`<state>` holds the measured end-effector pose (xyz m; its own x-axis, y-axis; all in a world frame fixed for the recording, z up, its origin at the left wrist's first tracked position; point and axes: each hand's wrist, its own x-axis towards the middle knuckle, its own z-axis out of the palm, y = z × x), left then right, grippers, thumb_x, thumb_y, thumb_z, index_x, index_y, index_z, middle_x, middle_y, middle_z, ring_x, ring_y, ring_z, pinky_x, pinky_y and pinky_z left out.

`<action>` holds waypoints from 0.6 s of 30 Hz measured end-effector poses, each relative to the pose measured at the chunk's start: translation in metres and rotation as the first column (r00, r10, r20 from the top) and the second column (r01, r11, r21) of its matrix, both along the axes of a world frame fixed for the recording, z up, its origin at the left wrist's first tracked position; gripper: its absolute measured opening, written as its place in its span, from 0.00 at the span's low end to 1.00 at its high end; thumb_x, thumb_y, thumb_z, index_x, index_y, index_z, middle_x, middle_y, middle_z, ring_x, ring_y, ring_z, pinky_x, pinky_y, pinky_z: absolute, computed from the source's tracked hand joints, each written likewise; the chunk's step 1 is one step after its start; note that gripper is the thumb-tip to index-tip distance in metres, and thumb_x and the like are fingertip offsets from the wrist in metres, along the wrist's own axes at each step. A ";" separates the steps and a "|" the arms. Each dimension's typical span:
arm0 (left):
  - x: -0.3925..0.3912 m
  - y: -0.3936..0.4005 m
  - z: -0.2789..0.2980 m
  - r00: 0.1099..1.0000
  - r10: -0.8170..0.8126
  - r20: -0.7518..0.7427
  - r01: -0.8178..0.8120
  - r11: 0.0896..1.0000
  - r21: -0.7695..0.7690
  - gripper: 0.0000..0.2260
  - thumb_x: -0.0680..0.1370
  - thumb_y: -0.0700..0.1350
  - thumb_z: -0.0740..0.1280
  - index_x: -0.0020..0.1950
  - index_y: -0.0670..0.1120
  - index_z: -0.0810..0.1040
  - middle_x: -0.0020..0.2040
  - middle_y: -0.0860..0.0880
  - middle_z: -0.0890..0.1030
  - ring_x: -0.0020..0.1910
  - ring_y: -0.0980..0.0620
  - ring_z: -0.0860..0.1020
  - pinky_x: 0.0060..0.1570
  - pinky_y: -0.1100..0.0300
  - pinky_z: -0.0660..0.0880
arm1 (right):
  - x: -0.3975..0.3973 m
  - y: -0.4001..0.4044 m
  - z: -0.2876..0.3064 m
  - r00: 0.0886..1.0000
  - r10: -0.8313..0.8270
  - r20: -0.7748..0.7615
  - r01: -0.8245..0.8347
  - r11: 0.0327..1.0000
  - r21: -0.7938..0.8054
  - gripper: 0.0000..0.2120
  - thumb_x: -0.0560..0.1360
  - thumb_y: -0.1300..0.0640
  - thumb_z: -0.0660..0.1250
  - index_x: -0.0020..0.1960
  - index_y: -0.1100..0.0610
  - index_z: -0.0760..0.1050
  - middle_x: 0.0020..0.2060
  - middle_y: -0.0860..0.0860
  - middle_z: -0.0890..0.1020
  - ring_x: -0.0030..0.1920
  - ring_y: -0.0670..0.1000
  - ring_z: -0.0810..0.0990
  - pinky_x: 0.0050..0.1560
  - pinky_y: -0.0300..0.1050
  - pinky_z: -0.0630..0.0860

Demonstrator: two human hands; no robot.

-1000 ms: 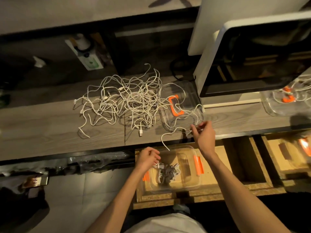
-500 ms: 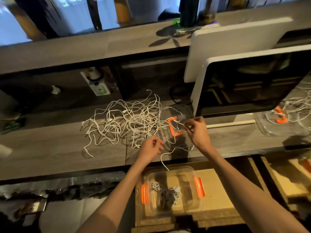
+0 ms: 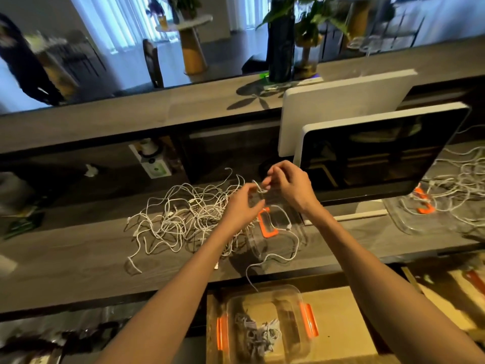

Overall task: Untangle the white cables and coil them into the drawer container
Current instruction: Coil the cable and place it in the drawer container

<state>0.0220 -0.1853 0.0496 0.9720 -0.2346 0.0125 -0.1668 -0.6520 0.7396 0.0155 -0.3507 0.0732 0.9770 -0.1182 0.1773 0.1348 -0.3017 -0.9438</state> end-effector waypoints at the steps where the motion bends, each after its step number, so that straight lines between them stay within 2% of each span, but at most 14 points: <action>1: 0.001 -0.003 -0.001 0.998 -0.021 -0.054 0.018 0.999 -0.045 0.22 0.79 0.40 0.70 0.72 0.43 0.71 0.62 0.50 0.78 0.53 0.57 0.77 0.46 0.74 0.71 | 0.004 0.001 0.002 0.999 0.026 -0.026 -0.026 1.000 0.018 0.10 0.86 0.60 0.60 0.53 0.62 0.79 0.39 0.52 0.86 0.41 0.45 0.87 0.48 0.38 0.82; 2: 0.004 -0.005 -0.005 0.993 -0.017 -0.119 0.003 0.994 -0.110 0.21 0.80 0.37 0.67 0.72 0.42 0.70 0.63 0.48 0.78 0.52 0.56 0.78 0.42 0.74 0.73 | 0.009 0.000 0.003 0.998 0.047 -0.051 -0.047 0.999 -0.013 0.10 0.85 0.59 0.62 0.53 0.62 0.80 0.41 0.53 0.87 0.44 0.48 0.87 0.50 0.41 0.82; 4: 0.008 -0.007 -0.016 0.970 0.025 -0.242 -0.067 0.984 -0.168 0.17 0.82 0.35 0.64 0.71 0.41 0.71 0.64 0.42 0.79 0.51 0.51 0.79 0.39 0.69 0.76 | 0.014 -0.005 -0.005 0.989 0.059 -0.133 -0.084 0.978 -0.191 0.07 0.83 0.58 0.65 0.54 0.59 0.81 0.44 0.50 0.86 0.44 0.46 0.85 0.45 0.36 0.79; 6: 0.008 -0.004 -0.031 0.955 0.055 -0.292 -0.072 0.996 -0.047 0.13 0.82 0.37 0.65 0.67 0.41 0.75 0.62 0.41 0.80 0.52 0.51 0.78 0.45 0.63 0.76 | 0.012 -0.012 -0.021 0.969 0.069 -0.238 -0.143 0.941 -0.308 0.04 0.81 0.58 0.68 0.54 0.57 0.81 0.45 0.50 0.85 0.43 0.45 0.84 0.43 0.33 0.78; 9: 0.001 0.007 -0.057 0.945 0.065 -0.321 -0.033 0.994 0.103 0.11 0.80 0.37 0.67 0.62 0.39 0.78 0.59 0.42 0.82 0.54 0.49 0.79 0.53 0.60 0.74 | 0.003 -0.019 -0.056 0.918 0.108 -0.383 -0.314 0.788 -0.531 0.08 0.79 0.58 0.71 0.57 0.57 0.83 0.52 0.53 0.86 0.53 0.52 0.85 0.55 0.42 0.79; 11: -0.007 0.014 -0.071 0.930 0.055 -0.362 -0.006 0.991 0.136 0.12 0.79 0.37 0.68 0.62 0.38 0.78 0.57 0.42 0.82 0.55 0.47 0.80 0.53 0.61 0.74 | -0.007 -0.017 -0.080 0.864 0.165 -0.475 -0.440 0.705 -0.556 0.10 0.79 0.56 0.71 0.59 0.56 0.83 0.54 0.53 0.86 0.56 0.51 0.84 0.59 0.47 0.79; 14: -0.018 0.021 -0.086 0.912 0.020 -0.409 0.064 0.980 0.191 0.13 0.80 0.39 0.68 0.64 0.38 0.77 0.52 0.46 0.78 0.51 0.51 0.77 0.55 0.59 0.74 | -0.021 -0.011 -0.108 0.807 0.184 -0.561 -0.541 0.613 -0.576 0.11 0.77 0.52 0.73 0.59 0.52 0.83 0.54 0.51 0.86 0.54 0.51 0.85 0.60 0.51 0.81; 16: -0.023 0.025 -0.091 0.912 0.023 -0.410 0.069 0.976 0.206 0.13 0.80 0.40 0.68 0.64 0.38 0.77 0.52 0.46 0.78 0.50 0.51 0.76 0.54 0.59 0.75 | -0.026 -0.011 -0.121 0.811 0.161 -0.562 -0.548 0.543 -0.636 0.10 0.77 0.54 0.72 0.59 0.52 0.83 0.53 0.53 0.86 0.54 0.53 0.85 0.58 0.53 0.82; 18: -0.025 0.028 -0.092 0.914 0.038 -0.404 0.051 0.977 0.207 0.13 0.80 0.39 0.68 0.64 0.38 0.77 0.52 0.46 0.79 0.51 0.51 0.78 0.53 0.61 0.74 | -0.026 -0.014 -0.129 0.846 0.126 -0.518 -0.494 0.549 -0.674 0.07 0.78 0.56 0.70 0.55 0.53 0.83 0.49 0.53 0.86 0.51 0.54 0.86 0.53 0.52 0.84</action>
